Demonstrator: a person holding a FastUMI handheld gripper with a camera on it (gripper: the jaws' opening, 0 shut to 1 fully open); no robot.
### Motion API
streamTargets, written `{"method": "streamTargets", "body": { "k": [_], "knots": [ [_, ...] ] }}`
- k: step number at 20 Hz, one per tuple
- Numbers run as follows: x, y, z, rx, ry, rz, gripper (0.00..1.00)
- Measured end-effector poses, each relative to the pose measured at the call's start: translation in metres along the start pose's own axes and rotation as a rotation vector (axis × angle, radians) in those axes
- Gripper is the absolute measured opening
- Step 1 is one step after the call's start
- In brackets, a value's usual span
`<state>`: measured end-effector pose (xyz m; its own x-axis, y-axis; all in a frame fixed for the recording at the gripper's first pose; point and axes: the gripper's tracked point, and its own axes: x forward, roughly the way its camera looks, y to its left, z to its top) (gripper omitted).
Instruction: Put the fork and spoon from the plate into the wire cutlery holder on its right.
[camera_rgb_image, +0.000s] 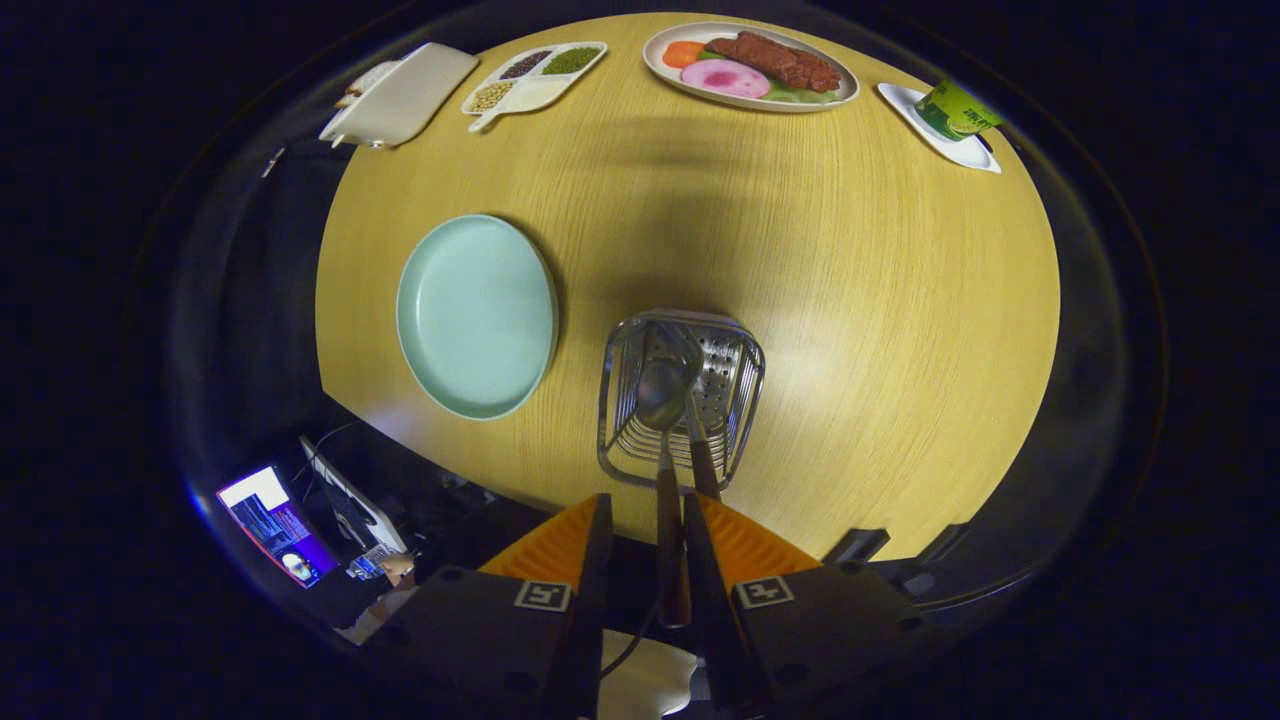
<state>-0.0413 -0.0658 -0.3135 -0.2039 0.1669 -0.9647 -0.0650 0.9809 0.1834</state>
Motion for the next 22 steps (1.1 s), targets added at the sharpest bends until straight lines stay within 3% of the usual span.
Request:
{"method": "streamTargets", "body": {
  "k": [4,5,12,18,22],
  "knots": [
    [-0.033,0.011,0.008,0.051,-0.135,0.072,0.90],
    [-0.044,0.011,0.011,0.064,-0.181,0.081,0.96],
    [-0.120,0.008,0.030,0.180,-0.520,0.129,0.99],
    [-0.215,-0.006,0.035,0.208,-0.884,0.103,0.99],
    [-0.270,-0.013,0.031,0.188,-1.116,0.028,0.99]
  ]
}}
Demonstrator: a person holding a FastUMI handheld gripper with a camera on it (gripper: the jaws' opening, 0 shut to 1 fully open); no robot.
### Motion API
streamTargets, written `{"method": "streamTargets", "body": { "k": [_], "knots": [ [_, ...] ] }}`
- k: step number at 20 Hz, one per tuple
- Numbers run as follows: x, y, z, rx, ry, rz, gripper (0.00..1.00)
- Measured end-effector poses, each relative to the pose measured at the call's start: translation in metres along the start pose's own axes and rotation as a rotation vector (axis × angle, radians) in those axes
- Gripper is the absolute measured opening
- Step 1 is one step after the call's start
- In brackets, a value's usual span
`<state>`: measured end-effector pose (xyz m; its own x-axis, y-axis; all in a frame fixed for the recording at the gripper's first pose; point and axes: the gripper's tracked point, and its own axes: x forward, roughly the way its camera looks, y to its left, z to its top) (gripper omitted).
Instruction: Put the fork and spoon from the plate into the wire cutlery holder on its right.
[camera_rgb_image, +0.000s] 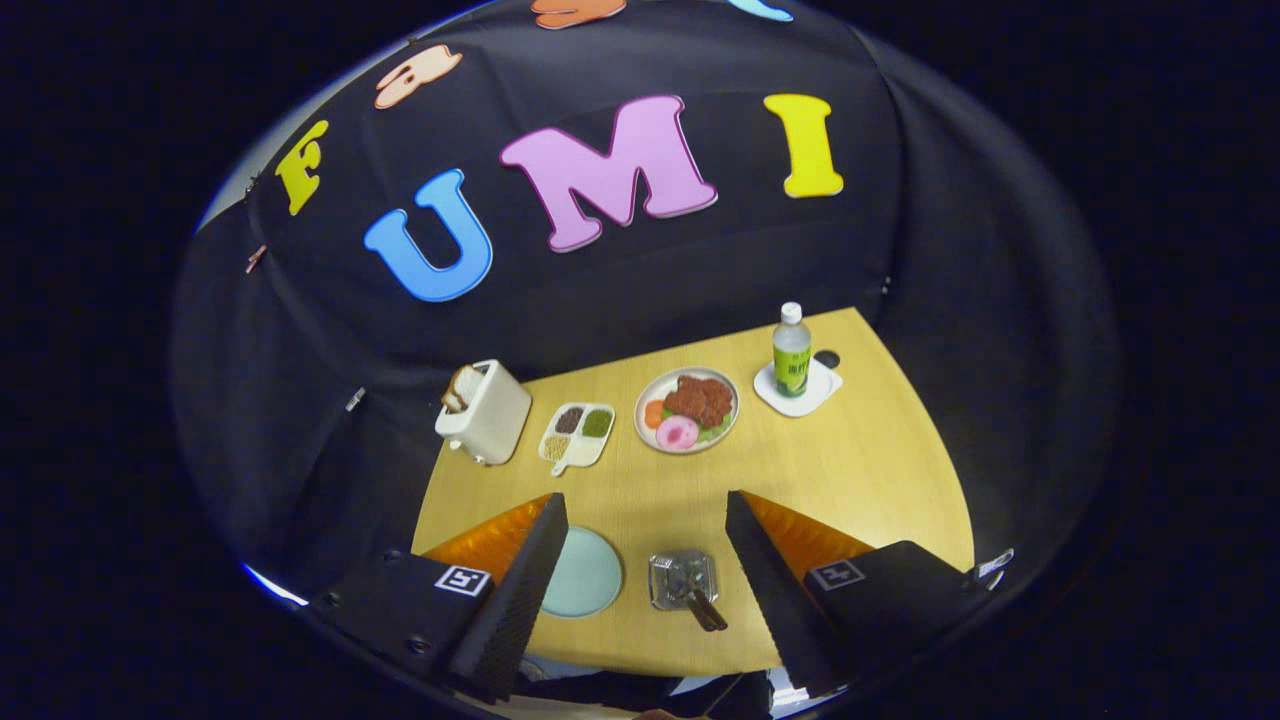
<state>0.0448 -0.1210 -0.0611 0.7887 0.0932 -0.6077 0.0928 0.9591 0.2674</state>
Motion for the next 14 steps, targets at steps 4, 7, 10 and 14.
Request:
{"method": "streamTargets", "body": {
  "k": [4,7,10,14],
  "knots": [
    [-0.027,0.005,0.050,-0.063,-0.249,-0.026,0.99],
    [-0.061,0.008,0.087,-0.086,-0.430,-0.037,0.99],
    [-0.088,0.004,0.111,-0.109,-0.583,-0.060,0.99],
    [-0.115,-0.004,0.123,-0.130,-0.724,-0.085,0.99]
  ]
}}
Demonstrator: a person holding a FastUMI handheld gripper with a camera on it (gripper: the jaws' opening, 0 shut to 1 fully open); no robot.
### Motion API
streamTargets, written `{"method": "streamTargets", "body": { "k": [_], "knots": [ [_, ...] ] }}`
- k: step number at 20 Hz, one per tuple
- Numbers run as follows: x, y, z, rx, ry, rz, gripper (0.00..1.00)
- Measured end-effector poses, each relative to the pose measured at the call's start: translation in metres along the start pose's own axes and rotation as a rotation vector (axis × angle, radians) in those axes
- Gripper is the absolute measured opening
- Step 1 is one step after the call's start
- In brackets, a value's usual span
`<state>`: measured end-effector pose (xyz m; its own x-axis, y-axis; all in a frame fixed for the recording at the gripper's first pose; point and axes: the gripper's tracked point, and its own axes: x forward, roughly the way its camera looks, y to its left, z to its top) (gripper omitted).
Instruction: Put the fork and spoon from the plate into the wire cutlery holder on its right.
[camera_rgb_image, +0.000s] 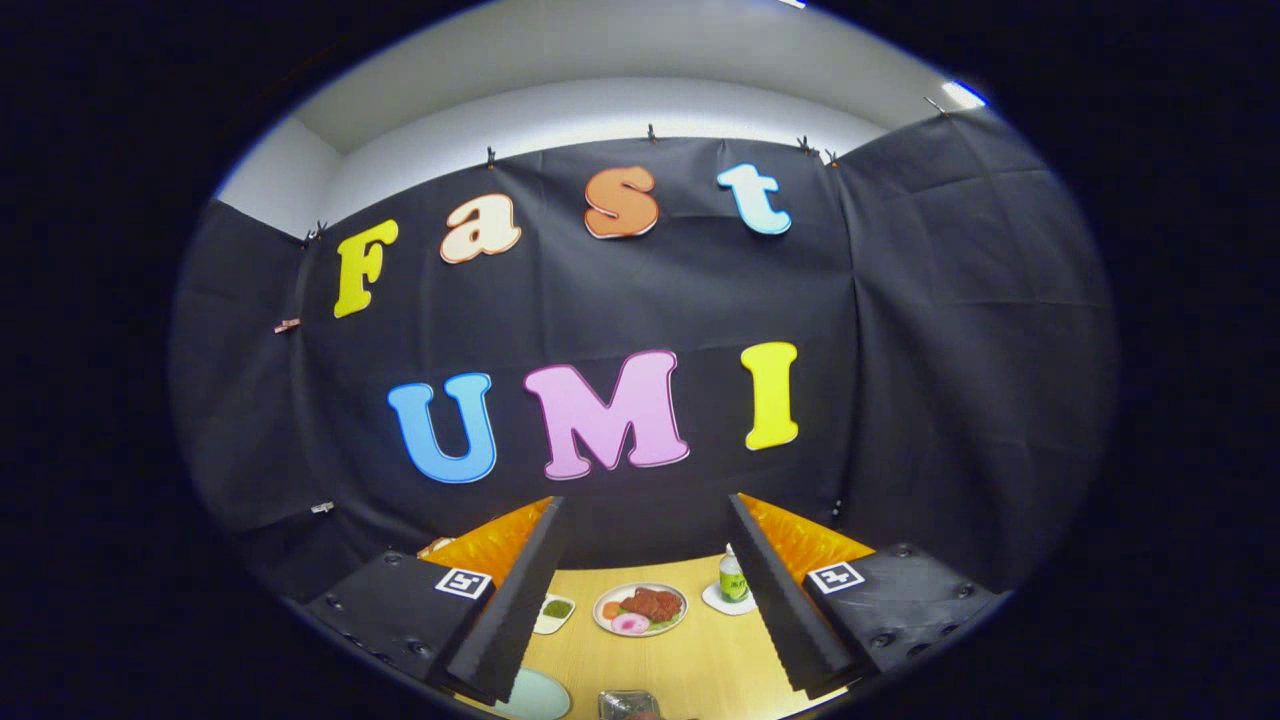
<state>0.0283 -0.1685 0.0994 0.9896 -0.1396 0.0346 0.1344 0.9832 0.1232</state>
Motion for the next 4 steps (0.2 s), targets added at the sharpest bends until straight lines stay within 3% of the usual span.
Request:
{"method": "streamTargets", "body": {
  "k": [4],
  "knots": [
    [-0.0053,-0.0137,-0.0074,-0.041,-0.043,-0.004,0.98]
  ]
}}
